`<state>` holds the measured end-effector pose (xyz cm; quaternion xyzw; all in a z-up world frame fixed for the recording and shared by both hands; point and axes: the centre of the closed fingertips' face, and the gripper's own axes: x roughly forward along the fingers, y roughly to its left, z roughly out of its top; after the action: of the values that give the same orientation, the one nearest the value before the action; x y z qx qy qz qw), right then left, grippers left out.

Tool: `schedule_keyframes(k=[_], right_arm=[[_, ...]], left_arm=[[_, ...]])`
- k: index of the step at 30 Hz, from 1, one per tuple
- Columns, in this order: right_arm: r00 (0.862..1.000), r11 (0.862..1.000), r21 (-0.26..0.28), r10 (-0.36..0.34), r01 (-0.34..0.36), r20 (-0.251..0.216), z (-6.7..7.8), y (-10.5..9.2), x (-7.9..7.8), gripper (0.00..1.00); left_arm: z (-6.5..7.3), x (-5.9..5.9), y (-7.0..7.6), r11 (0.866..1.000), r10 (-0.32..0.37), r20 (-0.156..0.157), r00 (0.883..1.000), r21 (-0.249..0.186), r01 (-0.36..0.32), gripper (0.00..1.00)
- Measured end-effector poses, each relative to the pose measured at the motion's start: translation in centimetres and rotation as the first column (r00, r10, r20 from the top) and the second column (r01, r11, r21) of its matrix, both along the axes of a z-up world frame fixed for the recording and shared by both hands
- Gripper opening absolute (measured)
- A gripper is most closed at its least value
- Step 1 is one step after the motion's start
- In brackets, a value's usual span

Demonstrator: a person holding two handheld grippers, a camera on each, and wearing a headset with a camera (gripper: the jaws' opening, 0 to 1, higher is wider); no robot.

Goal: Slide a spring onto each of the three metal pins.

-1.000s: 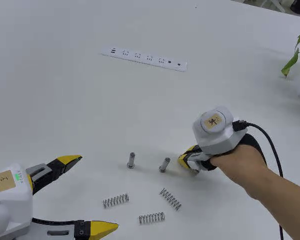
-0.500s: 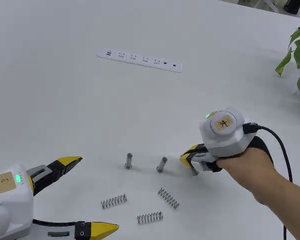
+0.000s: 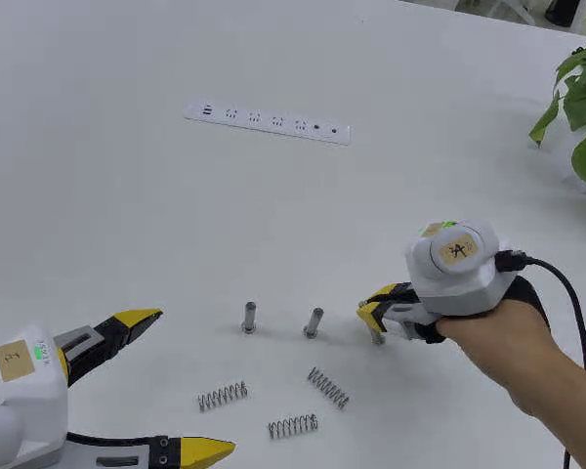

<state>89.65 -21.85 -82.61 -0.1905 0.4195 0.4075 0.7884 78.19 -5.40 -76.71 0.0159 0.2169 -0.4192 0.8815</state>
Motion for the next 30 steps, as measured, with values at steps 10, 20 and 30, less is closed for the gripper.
schedule_keyframes(k=[10,20,30], right_arm=[[0.999,1.0,0.018,-0.017,0.017,0.028,0.5,-0.7,-0.7,0.09],[0.998,0.998,0.041,-0.039,0.037,0.052,0.9,-1.4,-1.4,0.09],[0.996,0.997,0.051,-0.054,0.05,0.071,1.1,-1.8,-1.6,0.09]], left_arm=[[0.1,-0.1,-0.4,1.0,-0.015,0.005,1.0,0.004,0.015,0.95],[0.2,-0.2,-0.7,0.999,-0.033,0.007,0.999,0.012,0.033,0.95],[0.4,-0.3,-1.2,0.999,-0.047,0.008,0.999,0.013,0.047,0.95]])
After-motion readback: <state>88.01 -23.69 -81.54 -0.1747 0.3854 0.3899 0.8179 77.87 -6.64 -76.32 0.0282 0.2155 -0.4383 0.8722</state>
